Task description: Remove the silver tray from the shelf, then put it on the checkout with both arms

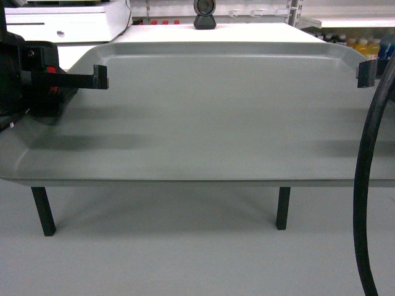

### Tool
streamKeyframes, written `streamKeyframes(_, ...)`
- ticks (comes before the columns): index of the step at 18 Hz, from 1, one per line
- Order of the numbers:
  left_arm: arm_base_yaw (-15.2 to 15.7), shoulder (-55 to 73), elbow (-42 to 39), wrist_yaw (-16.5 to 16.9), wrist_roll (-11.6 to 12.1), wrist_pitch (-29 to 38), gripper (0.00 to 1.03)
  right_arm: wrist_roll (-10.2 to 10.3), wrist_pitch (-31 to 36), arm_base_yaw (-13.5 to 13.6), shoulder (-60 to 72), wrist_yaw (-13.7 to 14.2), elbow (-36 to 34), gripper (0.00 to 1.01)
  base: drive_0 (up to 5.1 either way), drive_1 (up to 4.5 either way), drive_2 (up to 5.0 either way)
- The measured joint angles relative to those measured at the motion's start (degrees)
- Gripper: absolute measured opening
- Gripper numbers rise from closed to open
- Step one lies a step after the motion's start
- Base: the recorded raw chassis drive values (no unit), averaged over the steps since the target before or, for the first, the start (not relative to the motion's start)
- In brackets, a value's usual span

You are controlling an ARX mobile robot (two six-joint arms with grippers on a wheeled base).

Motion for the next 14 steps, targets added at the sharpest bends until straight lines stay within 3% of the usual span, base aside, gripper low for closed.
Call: streamKeyframes(14, 0.0, 0.0, 0.0, 0.0, 0.0, 0.0, 0.04, 0.0, 0.1, 0.0, 0.0, 0.0, 0.0, 0.03, 0.1, 3.93, -3.8)
